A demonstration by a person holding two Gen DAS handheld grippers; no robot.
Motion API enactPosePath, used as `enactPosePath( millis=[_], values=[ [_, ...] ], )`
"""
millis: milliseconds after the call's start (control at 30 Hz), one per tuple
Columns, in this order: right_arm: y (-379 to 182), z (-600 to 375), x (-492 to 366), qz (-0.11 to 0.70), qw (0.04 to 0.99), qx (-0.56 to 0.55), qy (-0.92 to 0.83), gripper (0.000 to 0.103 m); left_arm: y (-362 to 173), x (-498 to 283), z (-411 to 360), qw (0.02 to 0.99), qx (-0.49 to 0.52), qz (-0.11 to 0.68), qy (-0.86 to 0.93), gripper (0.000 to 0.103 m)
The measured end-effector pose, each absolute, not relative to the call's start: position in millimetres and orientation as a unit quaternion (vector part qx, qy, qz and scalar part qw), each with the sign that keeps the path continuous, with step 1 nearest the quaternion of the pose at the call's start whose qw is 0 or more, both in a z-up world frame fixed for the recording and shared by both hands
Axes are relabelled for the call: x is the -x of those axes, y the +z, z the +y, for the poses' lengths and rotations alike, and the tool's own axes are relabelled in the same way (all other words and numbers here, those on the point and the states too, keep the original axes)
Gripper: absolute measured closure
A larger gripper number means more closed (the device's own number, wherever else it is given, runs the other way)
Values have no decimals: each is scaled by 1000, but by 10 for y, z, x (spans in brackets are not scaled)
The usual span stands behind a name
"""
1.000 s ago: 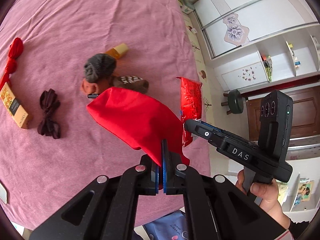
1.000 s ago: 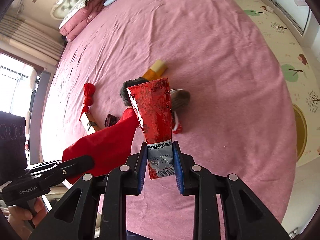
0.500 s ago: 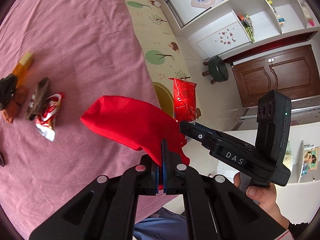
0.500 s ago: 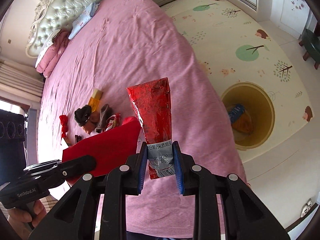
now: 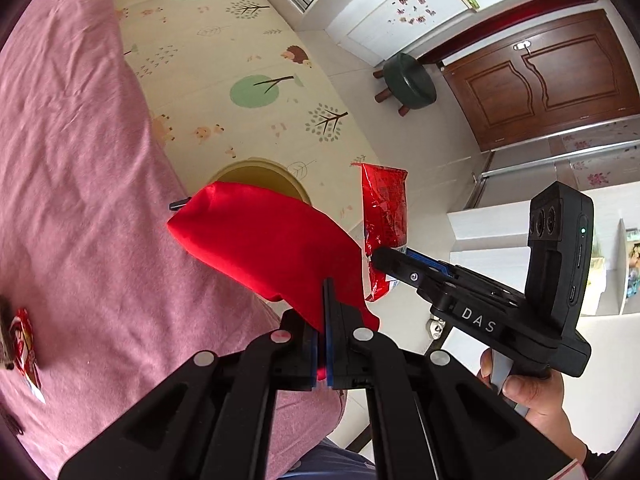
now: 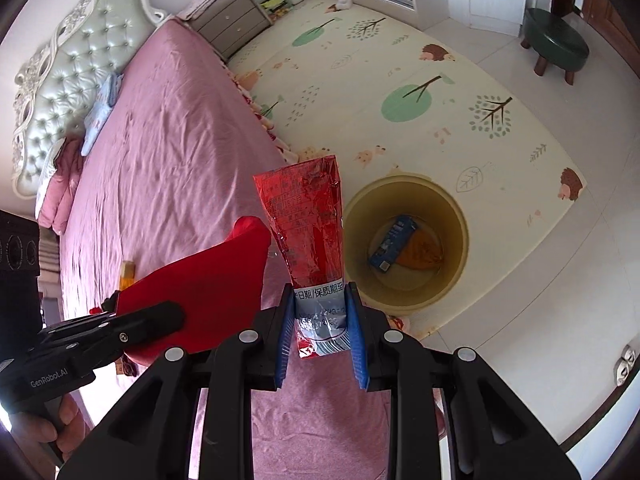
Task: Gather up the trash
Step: 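Carry the red pouch and red tube over the yellow bin, then open both tools to drop the pouch and tube into the bin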
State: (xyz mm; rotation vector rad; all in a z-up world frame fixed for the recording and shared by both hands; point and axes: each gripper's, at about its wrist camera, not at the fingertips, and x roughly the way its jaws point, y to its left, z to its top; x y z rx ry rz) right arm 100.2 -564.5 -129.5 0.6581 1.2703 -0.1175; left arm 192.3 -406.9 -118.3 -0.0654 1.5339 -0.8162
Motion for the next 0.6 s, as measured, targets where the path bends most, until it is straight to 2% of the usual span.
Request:
enactPosePath(
  millis=[433,500,533,567,600],
  values=[
    [-1468,-6098,-1029,579,738,-334,-87,77,-1457,-2157,-4729,621,-27,688,-374,101],
    [-1498,-6164,-1034,583,733,-336,-97,68,-1473,-2177,-4736,621,-29,694,-364,91],
    [-1502,-6191,-1024,582,732,-341,-98,63,-1464,-2179,-4727,623,-28,695,-358,77],
    [-1502,-6218,-1017,580,731,-346,-99,63,-1459,-2195,-4717,625,-27,694,-356,59],
    [-1504,-6238,-1012,579,730,-348,-102,62,-1453,-2205,-4695,630,-30,691,-352,51]
  ],
)
